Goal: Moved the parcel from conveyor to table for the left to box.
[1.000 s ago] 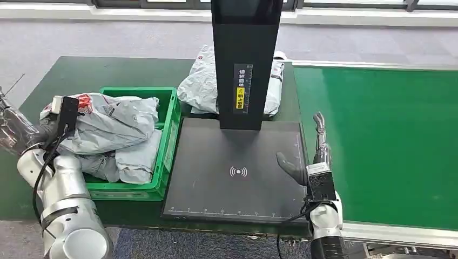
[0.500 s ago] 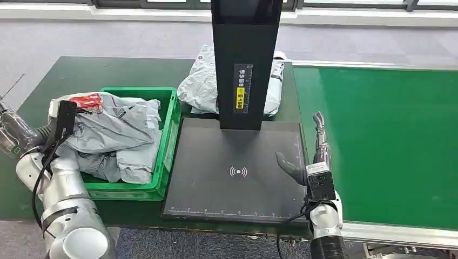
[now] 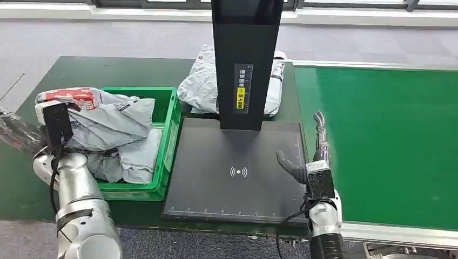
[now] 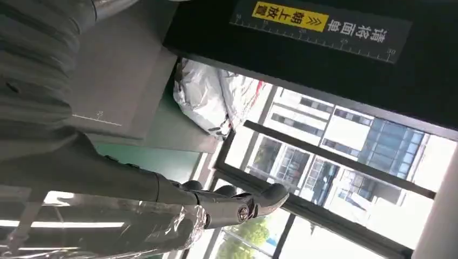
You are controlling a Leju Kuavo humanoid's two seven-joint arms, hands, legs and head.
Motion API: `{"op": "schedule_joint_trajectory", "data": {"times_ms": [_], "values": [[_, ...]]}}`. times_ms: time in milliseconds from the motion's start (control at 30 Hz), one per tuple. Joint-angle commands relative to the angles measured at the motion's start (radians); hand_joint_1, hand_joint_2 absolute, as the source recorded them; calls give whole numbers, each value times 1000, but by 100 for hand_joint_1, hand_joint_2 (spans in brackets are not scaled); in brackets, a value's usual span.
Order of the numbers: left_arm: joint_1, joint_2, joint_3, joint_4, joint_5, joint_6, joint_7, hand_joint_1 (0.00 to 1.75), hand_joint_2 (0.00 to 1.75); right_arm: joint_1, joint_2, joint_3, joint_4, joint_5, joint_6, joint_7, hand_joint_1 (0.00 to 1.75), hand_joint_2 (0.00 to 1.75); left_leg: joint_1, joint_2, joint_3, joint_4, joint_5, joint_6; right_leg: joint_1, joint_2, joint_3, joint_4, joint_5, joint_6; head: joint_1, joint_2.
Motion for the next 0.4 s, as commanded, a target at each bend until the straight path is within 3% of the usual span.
{"op": "schedule_joint_trajectory", "data": {"times_ms": [33, 400], "values": [[20, -16, -169, -30, 58, 3, 5, 0, 0, -19, 11, -85, 36, -2, -2, 3, 0, 175, 0, -1, 1, -1, 0, 2, 1, -2, 2, -1, 0, -2, 0, 0], [20, -16, -169, -30, 58, 3, 5, 0, 0, -19, 11, -85, 36, -2, -2, 3, 0, 175, 0, 0, 1, -1, 0, 2, 0, -1, 2, -1, 0, -2, 0, 0]]}}
